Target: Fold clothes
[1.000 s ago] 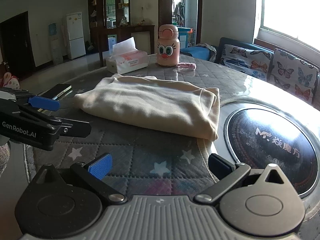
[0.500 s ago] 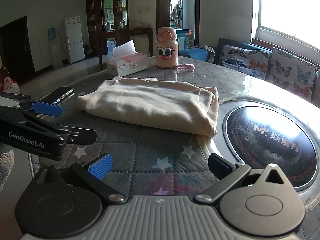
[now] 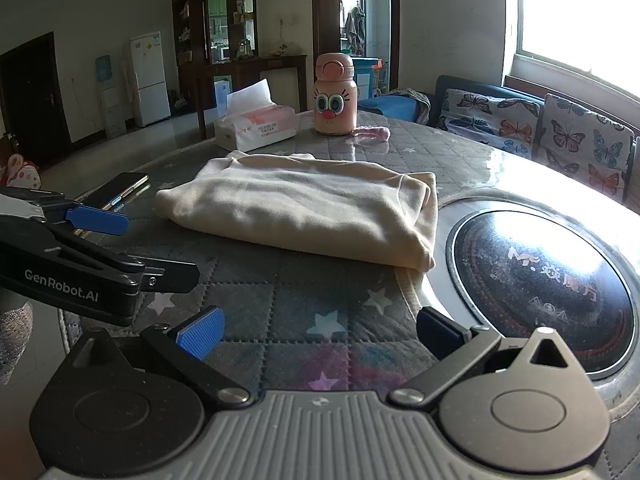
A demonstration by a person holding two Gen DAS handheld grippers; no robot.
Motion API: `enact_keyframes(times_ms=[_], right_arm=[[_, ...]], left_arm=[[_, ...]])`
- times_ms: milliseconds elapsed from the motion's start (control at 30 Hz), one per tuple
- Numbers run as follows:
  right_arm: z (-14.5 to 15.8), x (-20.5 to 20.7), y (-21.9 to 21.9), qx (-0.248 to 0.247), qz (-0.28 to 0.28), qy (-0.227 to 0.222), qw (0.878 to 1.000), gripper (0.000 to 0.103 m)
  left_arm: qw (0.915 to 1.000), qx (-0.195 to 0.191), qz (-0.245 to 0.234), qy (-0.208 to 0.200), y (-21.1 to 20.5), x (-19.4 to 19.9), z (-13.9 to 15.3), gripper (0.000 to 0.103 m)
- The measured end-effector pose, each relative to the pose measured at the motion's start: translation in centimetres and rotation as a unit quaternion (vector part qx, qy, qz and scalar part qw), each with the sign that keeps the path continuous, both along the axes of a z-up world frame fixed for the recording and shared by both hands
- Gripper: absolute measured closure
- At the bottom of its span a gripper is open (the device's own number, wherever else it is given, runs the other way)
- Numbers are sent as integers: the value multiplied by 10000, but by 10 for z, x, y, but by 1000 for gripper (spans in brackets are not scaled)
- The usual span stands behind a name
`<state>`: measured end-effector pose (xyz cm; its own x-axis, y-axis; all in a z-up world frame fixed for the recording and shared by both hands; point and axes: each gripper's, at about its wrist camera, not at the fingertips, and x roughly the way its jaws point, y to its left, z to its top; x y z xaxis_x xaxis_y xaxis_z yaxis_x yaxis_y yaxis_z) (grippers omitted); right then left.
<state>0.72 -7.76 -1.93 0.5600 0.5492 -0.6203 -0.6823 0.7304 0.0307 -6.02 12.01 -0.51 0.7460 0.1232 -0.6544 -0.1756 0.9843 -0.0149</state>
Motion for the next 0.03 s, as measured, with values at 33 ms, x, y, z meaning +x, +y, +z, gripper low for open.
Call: enact_keyframes(times_ms=[33], right_arm=[[0, 0, 0, -4, 2, 6, 10000, 0]], left_arm=[[10000, -6, 5, 5, 0, 0, 0, 0]])
